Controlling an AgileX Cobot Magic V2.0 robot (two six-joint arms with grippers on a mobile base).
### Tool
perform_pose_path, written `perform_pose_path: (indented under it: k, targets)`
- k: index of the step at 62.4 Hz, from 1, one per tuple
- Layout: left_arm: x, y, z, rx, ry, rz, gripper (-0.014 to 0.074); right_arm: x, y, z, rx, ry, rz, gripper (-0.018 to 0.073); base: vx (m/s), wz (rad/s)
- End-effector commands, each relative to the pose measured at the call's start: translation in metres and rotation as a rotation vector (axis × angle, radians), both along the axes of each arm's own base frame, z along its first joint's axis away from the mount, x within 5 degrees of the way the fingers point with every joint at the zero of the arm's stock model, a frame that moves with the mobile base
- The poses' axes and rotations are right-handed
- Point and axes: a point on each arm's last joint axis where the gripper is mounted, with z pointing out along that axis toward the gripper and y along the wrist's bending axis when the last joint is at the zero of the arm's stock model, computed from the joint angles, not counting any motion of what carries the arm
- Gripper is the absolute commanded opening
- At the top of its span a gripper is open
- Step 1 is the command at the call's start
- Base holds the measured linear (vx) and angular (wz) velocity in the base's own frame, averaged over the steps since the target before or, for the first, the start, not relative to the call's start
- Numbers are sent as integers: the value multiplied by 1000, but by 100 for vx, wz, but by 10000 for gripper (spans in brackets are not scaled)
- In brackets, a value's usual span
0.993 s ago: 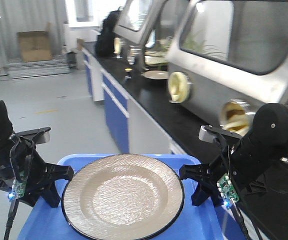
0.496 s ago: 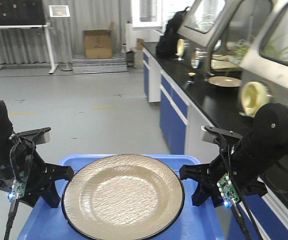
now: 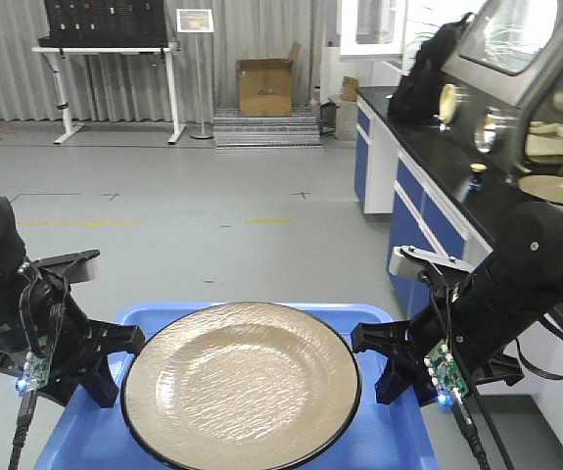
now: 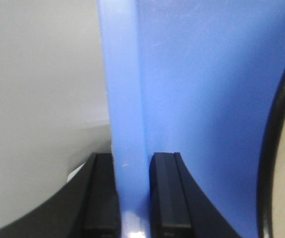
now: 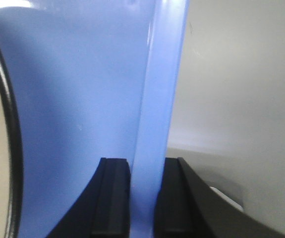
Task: Place disk in tray to left cabinet
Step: 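Hold the tray with both grippers while driving to the open cabinet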
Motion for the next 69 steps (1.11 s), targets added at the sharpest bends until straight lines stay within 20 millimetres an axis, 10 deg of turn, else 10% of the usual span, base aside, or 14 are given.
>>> perform_pose_path:
  k: [1,69]
  targets:
    - [-10,-3,31,-52,-85,-5,0,-5,0,33,57,-120,-3,-2,49,22]
    - [-10,-3,31,-52,-85,-5,0,-6,0,32,53,-99,4,-2,60,13]
